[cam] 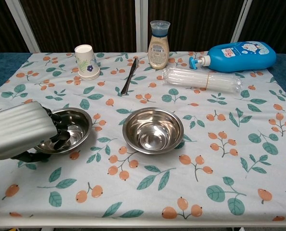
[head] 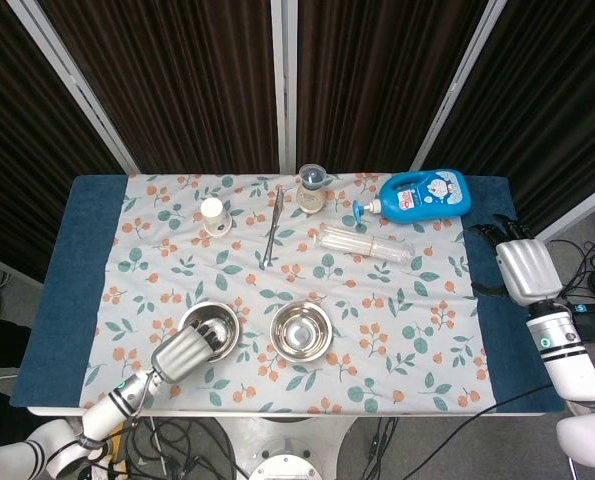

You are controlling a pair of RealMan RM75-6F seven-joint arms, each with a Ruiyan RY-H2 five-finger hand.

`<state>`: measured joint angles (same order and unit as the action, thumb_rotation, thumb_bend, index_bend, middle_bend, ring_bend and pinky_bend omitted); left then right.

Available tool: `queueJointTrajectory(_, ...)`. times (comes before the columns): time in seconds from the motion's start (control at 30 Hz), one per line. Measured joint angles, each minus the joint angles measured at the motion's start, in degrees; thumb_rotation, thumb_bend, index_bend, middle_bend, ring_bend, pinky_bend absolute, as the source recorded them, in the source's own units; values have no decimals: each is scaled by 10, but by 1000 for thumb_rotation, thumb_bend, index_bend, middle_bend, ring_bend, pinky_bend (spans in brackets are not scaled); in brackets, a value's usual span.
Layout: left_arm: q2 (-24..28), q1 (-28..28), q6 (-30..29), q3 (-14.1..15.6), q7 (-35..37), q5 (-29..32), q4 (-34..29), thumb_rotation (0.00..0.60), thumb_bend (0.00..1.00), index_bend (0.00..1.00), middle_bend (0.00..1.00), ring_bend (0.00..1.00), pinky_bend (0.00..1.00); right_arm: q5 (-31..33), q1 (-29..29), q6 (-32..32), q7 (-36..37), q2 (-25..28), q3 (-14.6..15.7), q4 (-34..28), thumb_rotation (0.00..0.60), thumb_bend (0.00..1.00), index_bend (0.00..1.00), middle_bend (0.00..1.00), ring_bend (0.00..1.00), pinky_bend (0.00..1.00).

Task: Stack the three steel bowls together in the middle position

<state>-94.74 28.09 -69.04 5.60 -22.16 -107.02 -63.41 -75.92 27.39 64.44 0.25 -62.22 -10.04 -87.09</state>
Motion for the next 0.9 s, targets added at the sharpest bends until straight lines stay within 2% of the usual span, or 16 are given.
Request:
queueJointTrajectory(0.2, -20, 8, -20, 10, 7, -18, 32, 600, 309, 699, 708, 602, 706, 3, -2, -2, 15, 1, -1, 2, 600, 0, 202, 270, 97, 165)
queueJointTrajectory(0.43, -20, 14, -25, 13, -9, -22, 27, 600, 314, 714, 727, 614, 710, -1, -13, 8, 40, 7, -2, 8, 600, 0, 201, 271, 98, 165)
queueJointTrajectory(0.9, -11, 47, -37, -11, -24, -24, -17, 600, 325, 724, 738, 623, 715, -1, -23, 27, 68, 18, -13, 13, 600, 0, 200, 271, 97, 165)
